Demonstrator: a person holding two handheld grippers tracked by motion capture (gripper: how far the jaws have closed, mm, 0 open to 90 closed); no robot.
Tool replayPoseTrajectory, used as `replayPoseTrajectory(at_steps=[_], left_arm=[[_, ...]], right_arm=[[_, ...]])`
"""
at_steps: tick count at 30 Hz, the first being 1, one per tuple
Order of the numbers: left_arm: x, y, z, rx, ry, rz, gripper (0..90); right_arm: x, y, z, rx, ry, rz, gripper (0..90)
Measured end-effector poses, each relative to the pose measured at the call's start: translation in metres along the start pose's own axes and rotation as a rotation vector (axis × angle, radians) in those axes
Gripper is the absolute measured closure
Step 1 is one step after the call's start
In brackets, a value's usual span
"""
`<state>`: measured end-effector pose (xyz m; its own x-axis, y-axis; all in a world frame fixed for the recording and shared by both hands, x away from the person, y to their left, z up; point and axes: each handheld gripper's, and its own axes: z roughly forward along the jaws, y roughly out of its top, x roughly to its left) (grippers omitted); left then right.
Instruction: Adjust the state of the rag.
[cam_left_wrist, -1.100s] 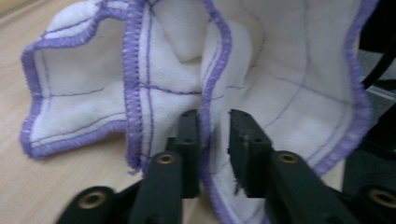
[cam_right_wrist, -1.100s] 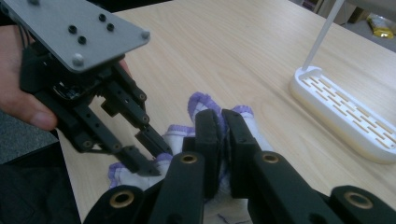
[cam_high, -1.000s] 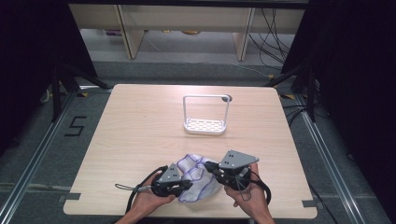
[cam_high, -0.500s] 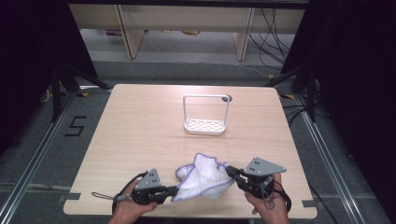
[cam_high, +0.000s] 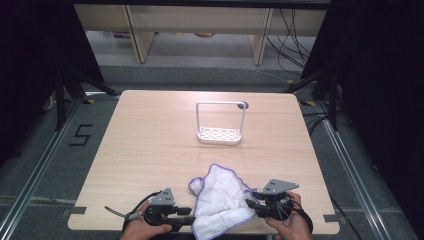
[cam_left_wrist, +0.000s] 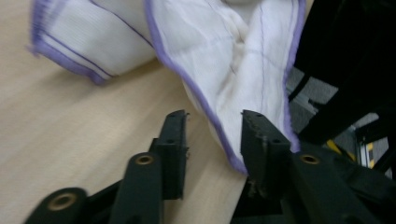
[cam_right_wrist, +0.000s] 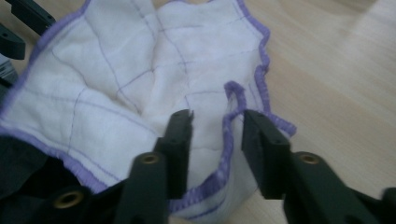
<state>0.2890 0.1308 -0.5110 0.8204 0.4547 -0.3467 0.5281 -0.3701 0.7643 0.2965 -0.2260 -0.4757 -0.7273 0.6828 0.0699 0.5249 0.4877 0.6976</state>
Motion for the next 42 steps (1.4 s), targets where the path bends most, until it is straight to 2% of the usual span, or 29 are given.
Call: replayPoseTrajectory(at_steps=[1,2,4,5,6,7,9,11,13,15,16,17,19,20,21,22,24,26,27,28,30,31,33,34,35,38,39,40,42], left_arm=[[0.001,0.002,-0.001,-0.020,0.007,-0.017,52.8],[0.005,0.006,-0.004,-0.030,0.009,-0.033,47.3],[0.011,0.015,-0.010,-0.077,0.034,-0.032,44.0],[0.015,0.020,-0.012,-0.092,0.057,-0.033,41.7],[0.020,0.026,-0.013,-0.119,0.075,-0.047,39.9],[0.023,0.032,-0.014,-0.129,0.085,-0.065,39.0],[0.032,0.041,-0.013,-0.143,0.099,-0.078,37.3],[0.042,0.052,-0.008,-0.123,0.117,-0.063,36.6],[0.052,0.059,0.001,-0.071,0.082,-0.047,36.5],[0.056,0.061,0.007,-0.058,0.078,-0.062,36.0],[0.058,0.062,0.012,-0.043,0.073,-0.059,36.4],[0.059,0.061,0.013,-0.023,0.063,-0.057,38.7],[0.059,0.059,0.019,-0.003,0.075,-0.027,44.8],[0.059,0.058,0.020,0.010,0.084,0.003,48.9],[0.058,0.057,0.022,0.013,0.074,0.022,56.6],[0.058,0.057,0.022,0.022,0.076,0.047,64.7],[0.056,0.057,0.023,0.027,0.089,0.095,76.2],[0.055,0.057,0.024,0.027,0.090,0.124,83.1],[0.055,0.057,0.024,0.027,0.090,0.124,84.3],[0.055,0.058,0.023,0.024,0.096,0.143,84.8],[0.055,0.060,0.021,0.009,0.097,0.147,85.2],[0.055,0.062,0.019,0.004,0.102,0.151,85.2],[0.057,0.066,0.014,-0.014,0.121,0.164,85.3],[0.058,0.068,0.011,-0.026,0.120,0.170,85.2],[0.059,0.070,0.008,-0.043,0.136,0.169,85.2],[0.067,0.077,-0.002,-0.066,0.181,0.204,85.2],[0.067,0.077,-0.002,-0.066,0.181,0.204,85.2],[0.075,0.079,-0.004,-0.070,0.227,0.248,85.1],[0.088,0.078,-0.001,-0.076,0.282,0.274,84.7]], right_arm=[[0.001,0.002,-0.002,-0.007,-0.008,0.026,54.3],[0.001,0.004,-0.003,-0.016,-0.015,0.025,51.6],[0.000,0.009,-0.008,-0.043,-0.030,0.026,49.3],[0.001,0.012,-0.009,-0.052,-0.023,0.046,48.4],[-0.001,0.014,-0.012,-0.056,-0.033,0.035,47.4],[-0.002,0.016,-0.013,-0.072,-0.038,0.047,45.9],[-0.005,0.021,-0.013,-0.075,-0.059,0.037,44.8],[-0.009,0.025,-0.010,-0.073,-0.083,0.022,44.1],[-0.012,0.029,-0.005,-0.066,-0.084,0.020,43.4],[-0.014,0.035,0.004,-0.027,-0.066,0.025,42.3],[-0.016,0.038,0.008,-0.020,-0.069,0.006,42.3],[-0.016,0.041,0.014,0.010,-0.059,0.022,42.2],[-0.018,0.047,0.027,0.004,-0.058,0.007,43.3],[-0.019,0.049,0.029,0.035,-0.053,0.011,43.5],[-0.021,0.053,0.038,0.057,-0.055,0.004,44.4],[-0.023,0.056,0.044,0.053,-0.057,0.003,46.4],[-0.028,0.061,0.051,0.093,-0.052,-0.007,50.0],[-0.032,0.064,0.060,0.138,-0.034,-0.021,58.9],[-0.033,0.065,0.065,0.156,-0.021,-0.020,66.0],[-0.035,0.066,0.068,0.179,-0.013,-0.027,75.4],[-0.038,0.067,0.073,0.188,0.004,-0.062,87.6],[-0.040,0.068,0.072,0.186,0.015,-0.090,88.9],[-0.042,0.072,0.069,0.160,-0.039,-0.111,89.5],[-0.043,0.076,0.062,0.152,-0.047,-0.108,89.6],[-0.045,0.078,0.057,0.109,-0.058,-0.111,89.6],[-0.054,0.086,0.036,0.041,-0.079,-0.098,89.6],[-0.059,0.088,0.032,0.018,-0.085,-0.108,89.6],[-0.062,0.088,0.026,0.036,-0.099,-0.082,89.6],[-0.070,0.084,0.026,0.013,-0.151,-0.068,89.5]])
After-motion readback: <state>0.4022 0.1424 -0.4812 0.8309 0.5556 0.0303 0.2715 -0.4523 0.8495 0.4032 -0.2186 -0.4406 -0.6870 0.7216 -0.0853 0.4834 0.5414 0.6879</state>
